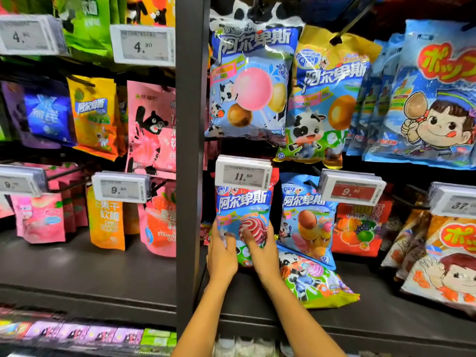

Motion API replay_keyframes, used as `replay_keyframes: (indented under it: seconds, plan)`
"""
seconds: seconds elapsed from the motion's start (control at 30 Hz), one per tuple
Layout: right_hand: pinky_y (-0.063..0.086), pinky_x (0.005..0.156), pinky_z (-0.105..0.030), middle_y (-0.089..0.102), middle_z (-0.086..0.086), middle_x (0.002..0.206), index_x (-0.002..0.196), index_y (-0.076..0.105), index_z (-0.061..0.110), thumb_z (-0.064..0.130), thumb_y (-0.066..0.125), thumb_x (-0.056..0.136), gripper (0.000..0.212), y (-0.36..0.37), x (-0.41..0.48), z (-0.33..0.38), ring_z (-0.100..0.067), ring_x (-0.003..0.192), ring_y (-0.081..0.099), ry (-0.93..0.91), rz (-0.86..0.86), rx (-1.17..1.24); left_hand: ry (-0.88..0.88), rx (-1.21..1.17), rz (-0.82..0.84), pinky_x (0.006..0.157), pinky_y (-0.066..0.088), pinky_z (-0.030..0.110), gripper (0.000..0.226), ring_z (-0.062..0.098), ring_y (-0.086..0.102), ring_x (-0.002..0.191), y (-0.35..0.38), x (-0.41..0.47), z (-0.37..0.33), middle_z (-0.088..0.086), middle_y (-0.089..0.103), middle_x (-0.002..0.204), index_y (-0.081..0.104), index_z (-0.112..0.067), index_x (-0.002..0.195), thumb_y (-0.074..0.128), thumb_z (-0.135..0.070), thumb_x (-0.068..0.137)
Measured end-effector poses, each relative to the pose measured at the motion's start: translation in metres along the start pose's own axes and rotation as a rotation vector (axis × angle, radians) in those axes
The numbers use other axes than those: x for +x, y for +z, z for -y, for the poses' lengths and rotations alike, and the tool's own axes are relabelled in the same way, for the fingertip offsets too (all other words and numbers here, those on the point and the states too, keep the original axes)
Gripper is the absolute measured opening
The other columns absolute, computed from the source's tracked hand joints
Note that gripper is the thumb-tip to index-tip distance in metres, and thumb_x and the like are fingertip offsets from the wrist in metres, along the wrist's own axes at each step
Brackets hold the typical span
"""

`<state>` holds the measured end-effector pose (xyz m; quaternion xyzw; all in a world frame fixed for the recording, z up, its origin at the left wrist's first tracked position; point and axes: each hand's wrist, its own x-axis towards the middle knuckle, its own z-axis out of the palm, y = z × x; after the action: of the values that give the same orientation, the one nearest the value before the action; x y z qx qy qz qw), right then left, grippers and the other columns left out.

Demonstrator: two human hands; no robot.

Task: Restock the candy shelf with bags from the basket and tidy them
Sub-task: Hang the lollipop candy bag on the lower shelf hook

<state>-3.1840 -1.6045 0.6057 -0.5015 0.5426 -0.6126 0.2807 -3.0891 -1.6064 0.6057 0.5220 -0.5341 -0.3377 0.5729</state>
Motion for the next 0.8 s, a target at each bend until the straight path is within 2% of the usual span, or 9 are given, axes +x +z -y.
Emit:
replay_keyframes:
  seconds: [0.17, 0.33, 0.43, 0.5, 0.57, 0.6, 0.67, 0.7, 0.8]
  plan:
    - [0.043, 0.091, -0.019, 0.057, -0.004, 0.132, 0.146, 0.032, 0.019, 0.033, 0.066, 0.090, 0.067, 0.005, 0.007, -0.001, -0.014, 0.113, 0.057, 0.042, 0.066, -0.052, 0.025, -0.003, -0.011, 0.100, 0.046, 0.045, 0.056, 0.028, 0.053, 0.124, 0.003, 0.012, 0.013, 0.007, 0.048, 0.145, 0.025, -0.024, 0.152, 0.042, -0.024, 0.098]
    - [0.042, 0.101, -0.026, 0.053, -0.006, 0.140, 0.146, 0.035, 0.014, 0.036, 0.065, 0.091, 0.066, -0.003, -0.005, 0.005, -0.018, 0.125, 0.053, 0.127, 0.033, -0.036, -0.016, -0.023, -0.024, 0.083, 0.043, 0.029, 0.060, 0.025, 0.056, 0.117, 0.006, 0.002, 0.018, 0.007, 0.053, 0.140, 0.018, -0.026, 0.154, 0.044, -0.023, 0.101]
    - [0.033, 0.105, -0.027, 0.040, -0.009, 0.152, 0.153, 0.023, 0.011, 0.033, 0.058, 0.096, 0.070, -0.013, -0.022, 0.010, -0.024, 0.137, 0.041, 0.145, -0.021, -0.173, -0.037, -0.082, -0.064, 0.106, 0.041, 0.040, 0.056, 0.025, 0.044, 0.135, 0.006, -0.015, 0.012, 0.008, 0.039, 0.153, 0.019, -0.019, 0.155, 0.040, -0.030, 0.103]
    - [0.036, 0.100, -0.018, 0.042, -0.010, 0.150, 0.151, 0.029, 0.010, 0.021, 0.054, 0.099, 0.059, -0.024, -0.037, 0.015, -0.024, 0.136, 0.042, 0.117, -0.062, -0.139, -0.047, -0.125, -0.099, 0.114, 0.032, 0.036, 0.053, 0.020, 0.036, 0.141, 0.007, -0.031, 0.011, 0.004, 0.033, 0.156, 0.023, -0.018, 0.154, 0.035, -0.032, 0.105]
    - [0.039, 0.090, -0.003, 0.051, -0.014, 0.142, 0.140, 0.043, 0.004, 0.009, 0.052, 0.099, 0.043, -0.038, -0.056, 0.020, -0.020, 0.126, 0.052, 0.084, -0.107, 0.014, -0.046, -0.177, -0.136, 0.109, 0.031, 0.021, 0.047, 0.015, 0.038, 0.137, 0.009, -0.053, 0.015, -0.001, 0.037, 0.153, 0.031, -0.017, 0.151, 0.035, -0.026, 0.105]
    - [0.043, 0.087, -0.003, 0.056, -0.016, 0.134, 0.133, 0.050, 0.001, 0.005, 0.051, 0.099, 0.034, -0.045, -0.064, 0.023, -0.018, 0.117, 0.056, 0.076, -0.132, 0.080, -0.044, -0.214, -0.146, 0.101, 0.032, 0.009, 0.043, 0.011, 0.041, 0.132, 0.010, -0.064, 0.016, -0.003, 0.041, 0.148, 0.035, -0.016, 0.148, 0.036, -0.022, 0.105]
    - [0.052, 0.092, -0.020, 0.065, -0.020, 0.116, 0.119, 0.057, 0.000, -0.001, 0.050, 0.097, 0.023, -0.062, -0.082, 0.022, -0.017, 0.100, 0.063, 0.094, -0.156, 0.193, -0.042, -0.282, -0.141, 0.087, 0.029, -0.005, 0.039, 0.006, 0.042, 0.124, 0.014, -0.089, 0.019, -0.002, 0.046, 0.140, 0.041, -0.016, 0.142, 0.037, -0.012, 0.104]
    - [0.055, 0.089, -0.026, 0.068, -0.019, 0.107, 0.114, 0.058, 0.001, -0.004, 0.047, 0.097, 0.021, -0.071, -0.093, 0.020, -0.017, 0.092, 0.066, 0.131, -0.157, 0.260, -0.031, -0.308, -0.146, 0.088, 0.030, -0.005, 0.038, 0.006, 0.043, 0.124, 0.016, -0.104, 0.020, -0.001, 0.048, 0.137, 0.044, -0.016, 0.139, 0.038, -0.008, 0.102]
    - [0.057, 0.066, -0.021, 0.071, -0.006, 0.080, 0.107, 0.059, 0.003, -0.006, 0.041, 0.098, 0.022, -0.101, -0.125, 0.006, -0.012, 0.069, 0.067, 0.196, -0.153, 0.331, 0.028, -0.351, -0.151, 0.099, 0.041, 0.016, 0.032, 0.010, 0.053, 0.116, 0.018, -0.144, 0.029, -0.001, 0.059, 0.125, 0.056, -0.016, 0.123, 0.041, -0.014, 0.095]
